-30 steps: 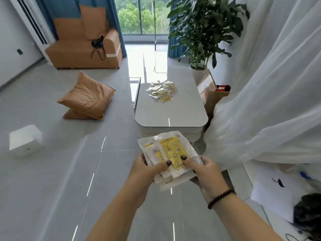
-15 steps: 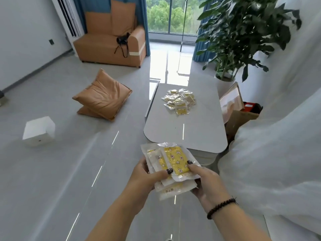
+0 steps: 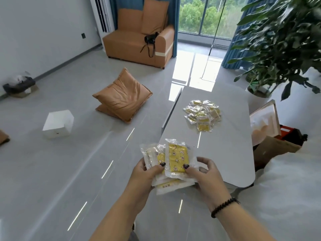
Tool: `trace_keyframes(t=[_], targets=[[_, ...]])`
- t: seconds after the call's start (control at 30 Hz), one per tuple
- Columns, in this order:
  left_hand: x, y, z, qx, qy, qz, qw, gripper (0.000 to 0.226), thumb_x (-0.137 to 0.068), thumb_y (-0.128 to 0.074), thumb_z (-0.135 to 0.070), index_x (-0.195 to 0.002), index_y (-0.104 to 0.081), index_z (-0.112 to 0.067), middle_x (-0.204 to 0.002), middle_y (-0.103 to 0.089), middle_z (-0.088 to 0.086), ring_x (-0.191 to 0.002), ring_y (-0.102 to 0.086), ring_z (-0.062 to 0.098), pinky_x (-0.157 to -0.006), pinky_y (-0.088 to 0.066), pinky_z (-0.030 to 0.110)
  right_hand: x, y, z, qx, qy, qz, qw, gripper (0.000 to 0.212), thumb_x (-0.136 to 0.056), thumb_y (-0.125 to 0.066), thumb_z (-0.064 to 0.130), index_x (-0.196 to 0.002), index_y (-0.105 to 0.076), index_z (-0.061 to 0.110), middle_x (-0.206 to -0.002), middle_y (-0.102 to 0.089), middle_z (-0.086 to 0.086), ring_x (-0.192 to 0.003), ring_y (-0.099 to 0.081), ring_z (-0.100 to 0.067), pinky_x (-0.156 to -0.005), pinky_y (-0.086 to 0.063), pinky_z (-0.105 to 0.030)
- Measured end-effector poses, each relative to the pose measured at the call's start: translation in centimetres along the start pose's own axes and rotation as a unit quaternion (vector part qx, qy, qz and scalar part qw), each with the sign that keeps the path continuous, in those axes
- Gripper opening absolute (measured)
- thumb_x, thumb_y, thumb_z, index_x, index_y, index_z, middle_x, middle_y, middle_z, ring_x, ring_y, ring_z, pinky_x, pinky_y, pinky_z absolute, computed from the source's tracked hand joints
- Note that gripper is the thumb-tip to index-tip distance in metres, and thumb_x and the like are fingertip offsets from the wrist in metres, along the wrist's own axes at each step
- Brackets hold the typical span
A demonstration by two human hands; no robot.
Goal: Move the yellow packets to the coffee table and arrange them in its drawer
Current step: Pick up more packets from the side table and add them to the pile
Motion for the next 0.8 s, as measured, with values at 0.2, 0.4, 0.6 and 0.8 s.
trace_keyframes(t=[0.2,0.4,0.6,0.8], targets=[[-7.5,4.7,-4.8,-0.018,0.004,0.021,1.000,0.035,-0.087,-0.060,0.004,-0.118,-0.060,-0.012,-0.105,-0.074,0.012,-0.097,-0.071,0.031,-0.085,-0.056,0.045,-7.7,-5.2,3.2,-0.011,-0.087,0.095,0.992,0.030,-0.083,-0.065,0.000,-0.113,-0.060,0.005,-0.101,-0.073,-0.016,-0.087,-0.070,-0.031,-0.075,-0.059,-0.042],[-15.8,9.3,-12.3,-0.095,-0.008,0.056,0.994,0.033,-0.087,-0.063,0.003,-0.111,-0.061,-0.018,-0.099,-0.076,0.002,-0.091,-0.073,0.022,-0.077,-0.059,0.035,-15.4,-12.4,7.1,-0.055,-0.096,0.097,0.989,0.027,-0.086,-0.064,0.012,-0.110,-0.063,0.000,-0.101,-0.073,-0.015,-0.086,-0.072,-0.028,-0.070,-0.061,-0.039],[-23.1,10.4,-17.7,-0.118,-0.028,0.032,0.992,0.029,-0.084,-0.071,-0.007,-0.110,-0.062,-0.018,-0.099,-0.076,0.003,-0.092,-0.073,0.022,-0.086,-0.057,0.043,-21.7,-17.2,9.8,-0.146,-0.080,0.090,0.982,0.038,-0.079,-0.067,0.002,-0.116,-0.059,-0.007,-0.103,-0.071,-0.021,-0.084,-0.072,-0.031,-0.061,-0.059,-0.039],[-30.7,8.0,-20.8,-0.072,-0.007,0.032,0.997,0.013,-0.094,-0.058,-0.020,-0.101,-0.068,-0.026,-0.097,-0.076,0.003,-0.088,-0.072,0.023,-0.080,-0.058,0.041,-28.5,-17.8,12.3,-0.211,-0.058,0.052,0.974,0.046,-0.071,-0.069,0.004,-0.116,-0.061,0.000,-0.108,-0.070,-0.019,-0.092,-0.070,-0.035,-0.067,-0.060,-0.044]])
Point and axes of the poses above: each hand's wrist, its own x-axis away from the middle knuckle, its own y-axis out of the back of the hand, z = x × y, the point moved 1 cm from there along -x, towards the middle knuckle
